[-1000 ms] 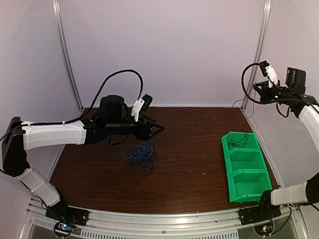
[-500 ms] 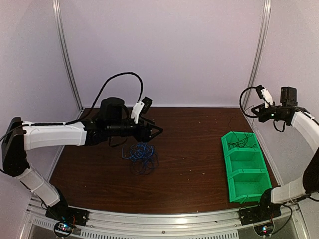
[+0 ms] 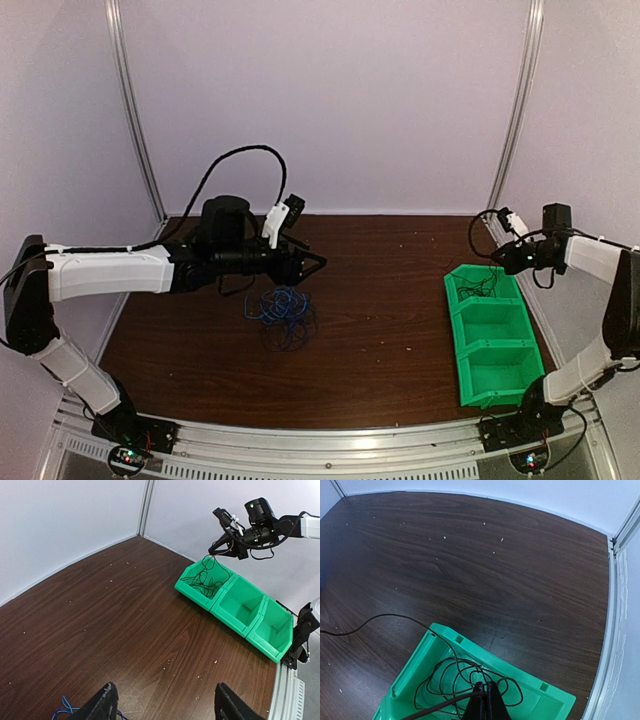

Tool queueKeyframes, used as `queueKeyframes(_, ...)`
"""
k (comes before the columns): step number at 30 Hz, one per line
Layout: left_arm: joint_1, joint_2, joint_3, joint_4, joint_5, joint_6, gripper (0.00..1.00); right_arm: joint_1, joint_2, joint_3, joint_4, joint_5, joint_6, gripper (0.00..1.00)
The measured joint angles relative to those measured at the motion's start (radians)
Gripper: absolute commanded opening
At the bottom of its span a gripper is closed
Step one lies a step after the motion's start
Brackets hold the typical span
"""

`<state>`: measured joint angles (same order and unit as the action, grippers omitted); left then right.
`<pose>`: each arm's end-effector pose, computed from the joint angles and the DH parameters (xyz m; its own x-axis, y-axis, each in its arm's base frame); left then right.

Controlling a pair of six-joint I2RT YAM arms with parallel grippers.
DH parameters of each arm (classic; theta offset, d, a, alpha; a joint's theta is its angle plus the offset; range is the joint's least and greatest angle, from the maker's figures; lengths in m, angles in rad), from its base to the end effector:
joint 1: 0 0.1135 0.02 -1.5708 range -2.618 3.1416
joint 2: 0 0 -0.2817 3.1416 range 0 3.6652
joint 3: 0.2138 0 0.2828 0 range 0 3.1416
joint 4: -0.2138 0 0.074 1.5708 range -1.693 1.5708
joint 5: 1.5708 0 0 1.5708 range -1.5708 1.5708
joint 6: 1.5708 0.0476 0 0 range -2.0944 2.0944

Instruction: Untangle the cables

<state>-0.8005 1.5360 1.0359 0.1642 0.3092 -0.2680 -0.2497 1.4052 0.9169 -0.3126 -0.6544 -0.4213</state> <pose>0.2641 -0.2930 0.2758 -0.4553 0.1071 -0.8839 0.7914 0.5035 -0.3467 0.3207 -0.0519 0.2344 -0.5472 -0.1953 -0.8139 -0.4802 0.8697 0.1142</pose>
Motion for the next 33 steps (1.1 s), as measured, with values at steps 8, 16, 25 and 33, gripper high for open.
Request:
queueKeyframes(8, 0.000, 0.002, -0.002, 0.001, -0.006, 0.000, 0.67, -0.004, 0.172, 0.001, -0.021, 0.035, -0.043, 0.00)
queueKeyframes(16, 0.000, 0.022, -0.011, 0.001, -0.014, 0.000, 0.67, -0.004, 0.211, 0.001, -0.050, 0.102, -0.066, 0.00)
queueKeyframes(25, 0.000, 0.043, -0.013, 0.007, -0.014, 0.000, 0.67, -0.004, 0.207, 0.014, -0.141, 0.166, -0.080, 0.19)
queueKeyframes(33, 0.000, 0.043, -0.016, 0.019, -0.014, 0.000, 0.67, -0.004, 0.026, 0.093, -0.349, 0.253, -0.130, 0.38)
